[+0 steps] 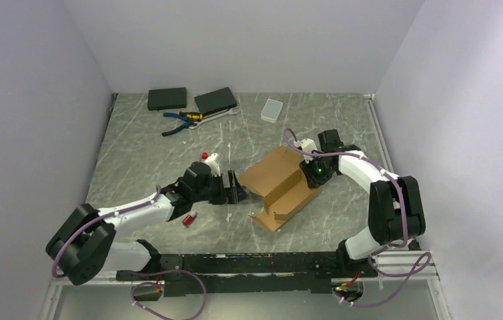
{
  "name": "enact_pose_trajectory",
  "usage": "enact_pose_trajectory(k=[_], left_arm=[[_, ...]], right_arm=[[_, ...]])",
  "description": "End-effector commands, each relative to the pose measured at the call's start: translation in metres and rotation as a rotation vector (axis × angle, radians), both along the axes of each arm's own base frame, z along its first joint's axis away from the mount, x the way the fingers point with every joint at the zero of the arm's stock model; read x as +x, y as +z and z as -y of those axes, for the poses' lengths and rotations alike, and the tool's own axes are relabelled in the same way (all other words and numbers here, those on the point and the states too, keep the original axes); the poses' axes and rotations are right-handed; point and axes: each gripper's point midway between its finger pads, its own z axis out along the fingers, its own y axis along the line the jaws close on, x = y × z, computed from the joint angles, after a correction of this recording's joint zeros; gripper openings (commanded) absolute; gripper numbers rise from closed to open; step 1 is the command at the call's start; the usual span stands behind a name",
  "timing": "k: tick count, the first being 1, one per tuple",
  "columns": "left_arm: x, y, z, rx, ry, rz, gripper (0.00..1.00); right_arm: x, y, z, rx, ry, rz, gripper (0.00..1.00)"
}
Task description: Fold the paper box
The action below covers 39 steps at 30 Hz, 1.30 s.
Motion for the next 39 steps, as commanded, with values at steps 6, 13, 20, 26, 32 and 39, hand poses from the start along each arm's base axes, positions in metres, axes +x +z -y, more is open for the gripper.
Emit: enact_pose_trajectory(k=[6,13,20,26,32,39], left_arm=[[0.052,0.026,0.023,-0.059,0.192,0.03,0.97],[0.058,0.01,0.037,-0.035,0.208,-0.061,0.83],[0.05,-0.013,0.034,0.056,0.277,-0.173,0.77],[0.048,-0.018,0.031,0.048,0.358,-0.248,0.73],[0.056,-0.026,0.043,0.015,0.399,-0.308,0.55],[0.07,-0.022,0.054,0.007,0.399,-0.286,0.03]], right_arm=[[0.013,0.015,-0.01,0.054,-0.01,0.077,0.24],[0.014,0.016,-0.01,0.06,-0.021,0.09,0.13],[0.016,0.017,-0.01,0.063,-0.039,0.101,0.13],[0.017,0.018,-0.01,0.066,-0.048,0.109,0.13],[0.017,0.019,-0.011,0.074,-0.052,0.115,0.13],[0.015,0.022,-0.014,0.097,-0.043,0.122,0.16]])
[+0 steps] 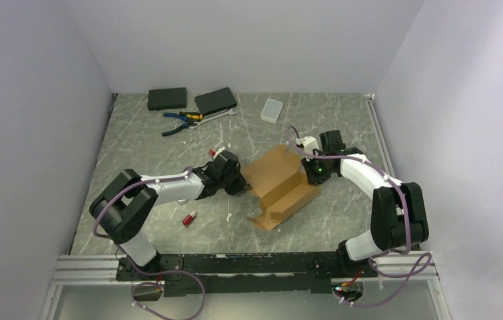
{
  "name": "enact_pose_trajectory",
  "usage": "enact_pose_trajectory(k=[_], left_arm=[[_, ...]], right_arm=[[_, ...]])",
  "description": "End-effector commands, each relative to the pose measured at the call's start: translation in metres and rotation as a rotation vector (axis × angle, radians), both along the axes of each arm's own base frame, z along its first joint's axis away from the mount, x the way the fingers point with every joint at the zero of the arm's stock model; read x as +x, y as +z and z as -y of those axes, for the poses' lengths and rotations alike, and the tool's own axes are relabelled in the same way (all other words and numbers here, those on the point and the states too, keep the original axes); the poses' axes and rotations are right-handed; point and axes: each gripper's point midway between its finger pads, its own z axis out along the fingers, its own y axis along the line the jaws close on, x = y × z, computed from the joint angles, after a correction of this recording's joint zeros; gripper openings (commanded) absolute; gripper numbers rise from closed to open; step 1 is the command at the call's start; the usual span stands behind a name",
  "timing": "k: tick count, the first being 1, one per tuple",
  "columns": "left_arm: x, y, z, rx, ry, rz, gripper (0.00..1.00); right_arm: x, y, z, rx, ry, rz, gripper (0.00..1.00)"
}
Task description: Fold the paper box
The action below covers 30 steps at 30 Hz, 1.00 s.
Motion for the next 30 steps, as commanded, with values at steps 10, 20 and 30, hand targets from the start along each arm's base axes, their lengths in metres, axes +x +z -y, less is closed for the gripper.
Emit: enact_pose_trajectory(k=[10,20,30], left_arm=[[0.028,0.056,0.023,0.116,-0.086,0.317,0.0],[0.032,0.073,0.017,0.334,-0.069,0.584,0.0],[0.03,0.098,0.013,0.387,-0.016,0.75,0.0]], right_arm=[[0.009,0.02,-0.013,0.094,0.001,0.063,0.34],[0.005,0.027,-0.009,0.13,0.003,0.066,0.36],[-0.003,0.028,-0.008,0.121,0.035,0.068,0.42]])
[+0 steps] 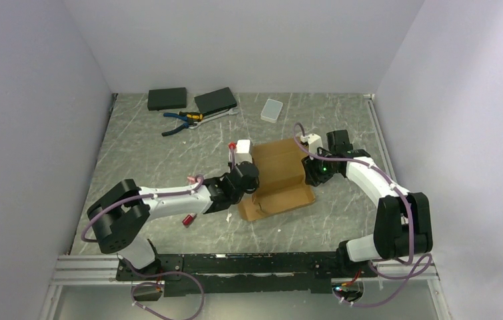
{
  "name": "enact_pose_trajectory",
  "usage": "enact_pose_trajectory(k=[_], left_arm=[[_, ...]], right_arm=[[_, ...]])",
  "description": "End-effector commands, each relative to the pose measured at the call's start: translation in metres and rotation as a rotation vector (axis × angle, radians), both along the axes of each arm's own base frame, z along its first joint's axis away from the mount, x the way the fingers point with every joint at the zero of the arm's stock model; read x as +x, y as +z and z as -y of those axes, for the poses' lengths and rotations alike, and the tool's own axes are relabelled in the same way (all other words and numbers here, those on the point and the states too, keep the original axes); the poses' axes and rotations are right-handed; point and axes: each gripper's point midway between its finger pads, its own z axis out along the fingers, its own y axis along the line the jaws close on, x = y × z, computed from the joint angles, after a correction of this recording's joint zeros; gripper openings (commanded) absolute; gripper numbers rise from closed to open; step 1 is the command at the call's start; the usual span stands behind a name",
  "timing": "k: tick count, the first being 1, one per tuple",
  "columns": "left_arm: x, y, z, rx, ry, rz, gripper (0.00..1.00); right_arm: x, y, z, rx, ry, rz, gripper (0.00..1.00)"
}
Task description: Fold the paper box
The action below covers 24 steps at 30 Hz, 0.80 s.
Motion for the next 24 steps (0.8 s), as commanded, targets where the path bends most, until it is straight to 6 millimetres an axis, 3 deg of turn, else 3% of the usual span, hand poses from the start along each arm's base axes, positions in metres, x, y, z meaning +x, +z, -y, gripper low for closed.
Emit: enact_pose_trajectory(k=[1,8,17,22,24], left_arm=[[0.004,0.034,-0.002,0.002,0.028,0.156,0.0],[0.0,0.042,0.002,0.0,0.04,0.221,0.0],[-0.002,0.044,0.007,-0.017,0.054,0.236,0.0],[-0.004,0.044,0.008,-0.023,0.051,0.236,0.0],[-0.004,0.044,0.007,-0.027,0.051,0.236,0.0]], right_arm=[[0.0,0.008,-0.003,0.021,0.025,0.031,0.42],[0.001,0.012,-0.007,0.046,0.024,0.059,0.48],[0.009,-0.012,0.001,-0.047,-0.028,0.036,0.48],[0.01,-0.025,-0.006,-0.083,-0.02,0.017,0.45],[0.01,-0.032,-0.004,-0.108,-0.027,0.007,0.37]])
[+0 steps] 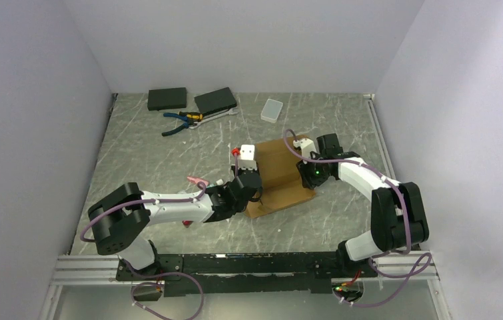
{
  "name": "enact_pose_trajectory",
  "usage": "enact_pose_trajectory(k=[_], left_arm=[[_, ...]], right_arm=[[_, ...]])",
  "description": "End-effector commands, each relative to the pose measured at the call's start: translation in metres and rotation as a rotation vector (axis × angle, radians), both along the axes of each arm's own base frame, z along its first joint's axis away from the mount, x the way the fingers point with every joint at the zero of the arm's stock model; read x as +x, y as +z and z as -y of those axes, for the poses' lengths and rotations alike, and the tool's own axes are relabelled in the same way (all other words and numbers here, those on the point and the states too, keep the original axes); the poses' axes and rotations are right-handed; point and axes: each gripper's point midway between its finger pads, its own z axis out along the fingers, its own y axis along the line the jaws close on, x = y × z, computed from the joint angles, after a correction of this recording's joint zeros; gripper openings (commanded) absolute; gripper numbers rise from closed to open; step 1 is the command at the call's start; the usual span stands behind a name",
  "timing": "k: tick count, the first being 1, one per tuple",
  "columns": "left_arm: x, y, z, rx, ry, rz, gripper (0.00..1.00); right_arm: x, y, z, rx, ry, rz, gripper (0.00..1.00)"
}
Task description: Fold the paper box
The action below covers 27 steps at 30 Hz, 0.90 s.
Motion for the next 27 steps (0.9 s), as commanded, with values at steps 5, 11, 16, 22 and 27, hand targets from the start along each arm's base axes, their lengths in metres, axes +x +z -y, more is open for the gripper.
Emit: enact_pose_trajectory(k=[5,11,16,22,27], left_arm=[[0.0,0.016,-0.001,-0.053,0.019,0.045,0.0],[-0.001,0.016,0.0,-0.056,0.005,0.047,0.0],[-0.002,0.018,0.0,-0.044,-0.024,0.075,0.0],[-0.001,0.022,0.002,-0.021,-0.051,0.116,0.0],[0.001,0.024,0.005,-0.015,-0.063,0.132,0.0]], right_arm=[[0.019,-0.007,0.006,-0.09,-0.055,0.066,0.0],[0.024,0.002,0.006,-0.088,-0.073,0.123,0.0],[0.022,0.008,-0.004,-0.03,-0.049,0.112,0.32],[0.021,0.014,-0.009,0.02,-0.042,0.109,0.34],[0.02,0.015,-0.012,0.054,-0.054,0.095,0.3]])
